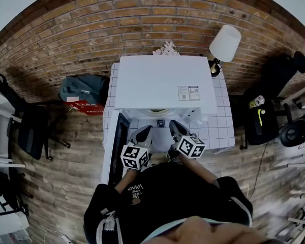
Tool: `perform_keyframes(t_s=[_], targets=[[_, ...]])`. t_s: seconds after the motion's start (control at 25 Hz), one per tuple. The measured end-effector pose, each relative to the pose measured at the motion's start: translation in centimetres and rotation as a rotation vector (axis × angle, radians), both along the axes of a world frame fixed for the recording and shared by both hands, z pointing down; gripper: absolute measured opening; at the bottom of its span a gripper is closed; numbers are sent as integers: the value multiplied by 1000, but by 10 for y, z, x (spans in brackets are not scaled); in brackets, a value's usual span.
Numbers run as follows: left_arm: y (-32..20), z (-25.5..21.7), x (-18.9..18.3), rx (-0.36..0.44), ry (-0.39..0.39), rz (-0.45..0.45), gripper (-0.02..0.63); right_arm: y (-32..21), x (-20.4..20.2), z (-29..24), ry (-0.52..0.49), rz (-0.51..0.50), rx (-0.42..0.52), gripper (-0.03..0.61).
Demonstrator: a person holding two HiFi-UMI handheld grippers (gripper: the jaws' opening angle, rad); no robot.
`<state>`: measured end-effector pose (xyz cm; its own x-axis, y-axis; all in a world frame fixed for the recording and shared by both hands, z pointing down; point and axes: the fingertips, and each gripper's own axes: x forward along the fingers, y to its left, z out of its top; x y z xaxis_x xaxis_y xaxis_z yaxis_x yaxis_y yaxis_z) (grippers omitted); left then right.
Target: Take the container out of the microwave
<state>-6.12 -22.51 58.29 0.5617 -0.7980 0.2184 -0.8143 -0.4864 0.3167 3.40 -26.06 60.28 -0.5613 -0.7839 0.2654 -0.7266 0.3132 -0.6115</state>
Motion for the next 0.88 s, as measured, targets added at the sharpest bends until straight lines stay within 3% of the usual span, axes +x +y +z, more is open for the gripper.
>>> perform_keyframes(t_s=[0.88], targets=[[-47, 20, 6, -39, 25, -24, 14, -35, 5, 15, -24, 69, -24, 8]])
